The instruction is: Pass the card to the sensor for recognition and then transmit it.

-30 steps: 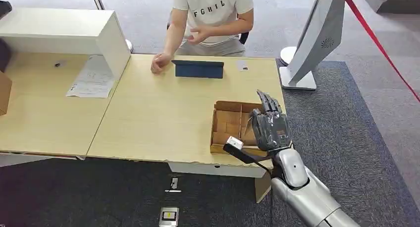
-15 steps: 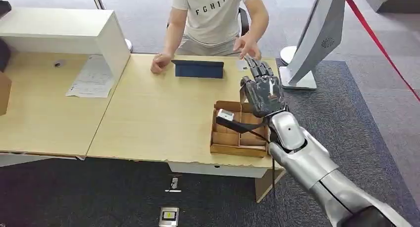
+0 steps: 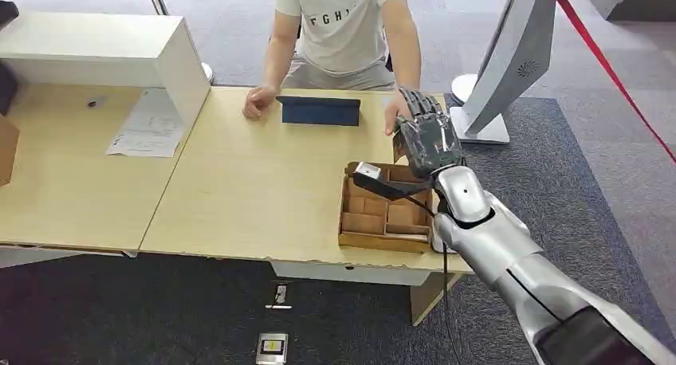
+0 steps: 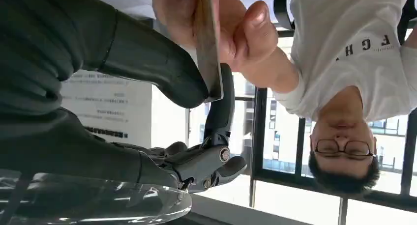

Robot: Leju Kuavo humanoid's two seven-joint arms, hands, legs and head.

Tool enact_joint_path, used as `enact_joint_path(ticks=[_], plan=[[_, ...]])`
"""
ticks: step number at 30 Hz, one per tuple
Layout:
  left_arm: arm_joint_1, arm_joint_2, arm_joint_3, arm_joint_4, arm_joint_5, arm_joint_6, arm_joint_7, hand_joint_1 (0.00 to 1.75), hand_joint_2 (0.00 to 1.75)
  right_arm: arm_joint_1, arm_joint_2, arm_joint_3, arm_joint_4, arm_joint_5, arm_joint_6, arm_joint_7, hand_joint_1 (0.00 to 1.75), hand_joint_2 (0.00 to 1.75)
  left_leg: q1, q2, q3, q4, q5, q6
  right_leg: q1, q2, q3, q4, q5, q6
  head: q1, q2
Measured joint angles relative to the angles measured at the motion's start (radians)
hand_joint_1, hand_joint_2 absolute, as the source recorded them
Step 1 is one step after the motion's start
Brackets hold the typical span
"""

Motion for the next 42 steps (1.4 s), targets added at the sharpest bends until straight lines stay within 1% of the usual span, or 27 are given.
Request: enact_joint_path(ticks=[5, 6, 7, 8, 9, 11, 22, 25, 28, 30, 33, 35, 37, 40, 41, 42], plan=[[0.000, 0.000, 0.000, 0.000, 0.002, 0.000, -0.002, 0.00, 0.00, 0.000, 0.006, 0.014, 0.034, -0.002, -0.001, 0.000, 1.75, 1.75, 0.000, 0.000, 0.000, 0.000, 0.000, 0.000, 0.000, 0.000, 0.000, 0.000, 0.000, 0.000, 0.000, 0.000], [0.000, 0.000, 0.000, 0.000, 0.002, 0.000, -0.003, 0.00, 0.00, 0.000, 0.006, 0.016, 0.039, -0.002, -0.001, 0.000, 0.79, 1.75, 0.000, 0.000, 0.000, 0.000, 0.000, 0.000, 0.000, 0.000, 0.000, 0.000, 0.000, 0.000, 0.000, 0.000], [0.000, 0.000, 0.000, 0.000, 0.002, 0.000, -0.004, 0.00, 0.00, 0.000, 0.007, 0.019, 0.045, -0.003, -0.002, 0.000, 0.05, 1.75, 0.000, 0.000, 0.000, 0.000, 0.000, 0.000, 0.000, 0.000, 0.000, 0.000, 0.000, 0.000, 0.000, 0.000], [0.000, 0.000, 0.000, 0.000, 0.002, 0.000, -0.005, 0.00, 0.00, 0.001, 0.008, 0.020, 0.050, -0.003, -0.004, 0.001, 0.00, 1.75, 0.000, 0.000, 0.000, 0.000, 0.000, 0.000, 0.000, 0.000, 0.000, 0.000, 0.000, 0.000, 0.000, 0.000], [0.000, 0.000, 0.000, 0.000, 0.002, 0.000, -0.005, 0.00, 0.00, 0.001, 0.008, 0.021, 0.055, -0.007, -0.011, 0.000, 0.00, 0.00, 0.000, 0.000, 0.000, 0.000, 0.000, 0.000, 0.000, 0.000, 0.000, 0.000, 0.000, 0.000, 0.000, 0.000], [0.000, 0.000, 0.000, 0.000, 0.002, 0.001, -0.007, 0.00, 0.00, 0.002, 0.008, 0.023, 0.063, -0.009, -0.021, 0.001, 0.00, 0.00, 0.000, 0.000, 0.000, 0.000, 0.000, 0.000, 0.000, 0.000, 0.000, 0.000, 0.000, 0.000, 0.000, 0.000], [0.002, 0.000, 0.000, 0.000, 0.008, 0.004, -0.009, 0.00, 0.00, 0.003, 0.007, 0.043, 0.092, -0.020, -0.019, 0.016, 0.00, 0.00, 0.000, 0.000, 0.000, 0.000, 0.000, 0.000, 0.000, 0.000, 0.000, 0.000, 0.000, 0.000, 0.000, 0.000], [0.002, 0.000, 0.000, 0.000, 0.014, 0.005, -0.009, 0.00, 0.00, 0.003, 0.006, 0.045, 0.098, -0.028, -0.008, 0.019, 0.00, 0.00, 0.000, 0.000, 0.000, 0.000, 0.000, 0.000, 0.000, 0.000, 0.000, 0.000, 0.000, 0.000, 0.000, 0.000], [0.005, 0.000, 0.000, 0.000, 0.020, 0.010, -0.009, 0.00, 0.00, 0.003, -0.001, 0.044, 0.104, -0.073, 0.013, 0.017, 0.00, 0.00, 0.000, 0.000, 0.000, 0.000, 0.000, 0.000, 0.000, 0.000, 0.000, 0.000, 0.000, 0.000, 0.000, 0.000], [0.009, 0.000, 0.000, 0.000, 0.027, 0.015, -0.010, 0.00, 0.00, 0.003, -0.017, 0.036, 0.108, -0.152, 0.032, 0.007, 0.00, 0.00, 0.000, 0.000, 0.000, 0.000, 0.000, 0.000, 0.000, 0.000, 0.000, 0.000, 0.000, 0.000, 0.000, 0.000], [0.019, 0.002, 0.000, 0.000, 0.036, 0.024, -0.017, 0.00, 0.00, 0.001, -0.055, 0.002, 0.116, -0.314, 0.063, -0.032, 0.00, 0.00, 0.000, -0.001, 0.000, 0.002, 0.000, 0.000, 0.000, 0.000, 0.000, -0.001, 0.000, 0.000, 0.000, 0.000], [0.025, 0.003, 0.000, 0.000, 0.039, 0.029, -0.022, 0.00, 0.00, -0.001, -0.097, -0.038, 0.124, -0.414, 0.065, -0.026, 0.00, 0.00, 0.000, -0.001, 0.000, 0.002, 0.000, 0.001, -0.001, 0.000, 0.000, -0.001, 0.000, 0.001, 0.000, 0.000], [0.030, 0.003, 0.000, 0.000, 0.046, 0.032, -0.024, 0.00, 0.00, -0.007, -0.151, -0.079, 0.131, -0.481, 0.072, 0.004, 0.00, 0.00, 0.000, -0.001, -0.001, 0.003, -0.001, 0.001, -0.002, 0.000, 0.000, -0.001, 0.001, 0.001, 0.000, 0.000], [0.041, 0.004, 0.000, 0.000, 0.057, 0.040, -0.030, 0.00, 0.00, -0.007, -0.246, -0.152, 0.143, -0.594, 0.111, 0.074, 0.00, 0.00, 0.000, -0.002, -0.001, 0.003, -0.001, 0.002, -0.002, -0.001, 0.000, -0.002, 0.001, 0.002, 0.000, 0.000], [0.043, 0.004, 0.000, 0.001, 0.058, 0.041, -0.032, 0.00, 0.00, 0.000, -0.273, -0.177, 0.146, -0.625, 0.124, 0.092, 0.00, 0.00, -0.001, -0.002, -0.001, 0.004, -0.001, 0.002, -0.002, -0.001, 0.000, -0.002, 0.001, 0.002, 0.000, 0.000], [0.044, 0.004, 0.000, 0.001, 0.060, 0.042, -0.033, 0.00, 0.00, 0.009, -0.300, -0.198, 0.150, -0.640, 0.130, 0.095, 0.00, 0.00, -0.001, -0.002, -0.002, 0.003, -0.002, 0.002, -0.002, -0.001, 0.000, -0.002, 0.001, 0.002, 0.000, 0.000]])
